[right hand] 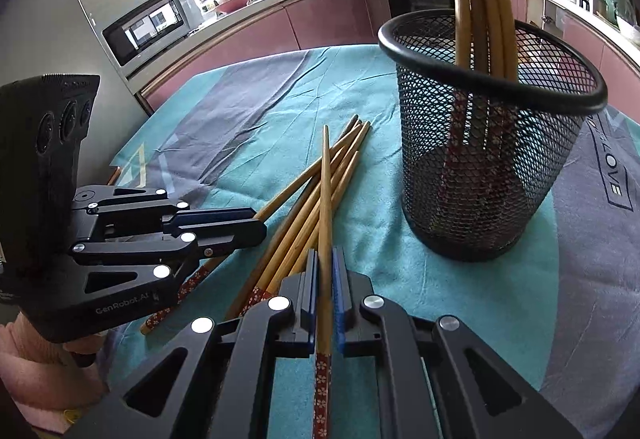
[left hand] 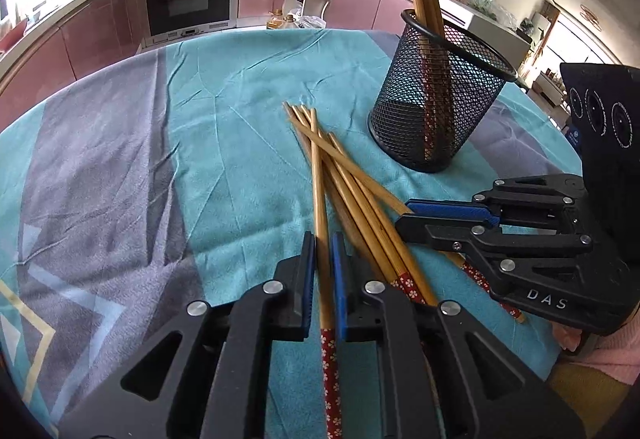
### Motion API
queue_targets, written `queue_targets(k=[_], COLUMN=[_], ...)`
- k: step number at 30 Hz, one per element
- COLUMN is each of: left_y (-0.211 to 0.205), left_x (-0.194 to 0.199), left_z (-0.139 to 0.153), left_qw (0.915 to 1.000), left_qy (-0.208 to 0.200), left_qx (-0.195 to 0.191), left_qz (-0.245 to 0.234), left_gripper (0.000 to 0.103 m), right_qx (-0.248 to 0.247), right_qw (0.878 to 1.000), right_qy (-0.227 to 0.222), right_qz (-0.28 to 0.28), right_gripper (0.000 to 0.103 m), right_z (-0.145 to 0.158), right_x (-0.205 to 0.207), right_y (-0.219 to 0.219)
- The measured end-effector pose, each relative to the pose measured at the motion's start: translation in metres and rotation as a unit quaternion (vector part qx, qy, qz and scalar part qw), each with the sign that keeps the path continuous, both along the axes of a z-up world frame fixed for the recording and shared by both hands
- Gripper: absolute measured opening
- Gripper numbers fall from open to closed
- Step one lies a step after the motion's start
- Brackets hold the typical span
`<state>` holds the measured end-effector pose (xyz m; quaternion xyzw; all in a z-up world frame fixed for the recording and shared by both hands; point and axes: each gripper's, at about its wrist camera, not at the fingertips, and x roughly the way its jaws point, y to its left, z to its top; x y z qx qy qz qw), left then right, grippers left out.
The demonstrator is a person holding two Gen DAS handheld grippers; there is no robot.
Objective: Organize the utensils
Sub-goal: 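Grasp a wooden chopstick with the right tool while the left tool grasps another, then lift the chopstick upright over the mesh cup with the right tool while the left tool lifts its own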
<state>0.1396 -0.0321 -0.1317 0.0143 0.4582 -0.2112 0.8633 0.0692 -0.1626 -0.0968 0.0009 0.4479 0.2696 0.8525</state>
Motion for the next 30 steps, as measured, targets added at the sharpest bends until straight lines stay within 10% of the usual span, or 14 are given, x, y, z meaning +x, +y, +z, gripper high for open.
queue_targets(k=[16, 30], left_y=[-0.002, 0.016], left_x=[0.022, -0.009], left_z=[0.002, 0.061], left_qw=[0.9999, 0.9960], left_qy=[0.004, -0.051], left_qx=[-0.010, -0.072], left_qz=[0.007, -0.013], left_gripper=[0.007, 0.007], right_qx=[0.012, 0.053], right_qw=[1.000, 0.994], right_qy=[-0.014, -0.094], right_qz=[0.010, -0.001], right_gripper=[0.006, 0.006], right_z=[0.007, 0.064], right_x=[0.002, -0.025], right_y=[-0.005, -0.040])
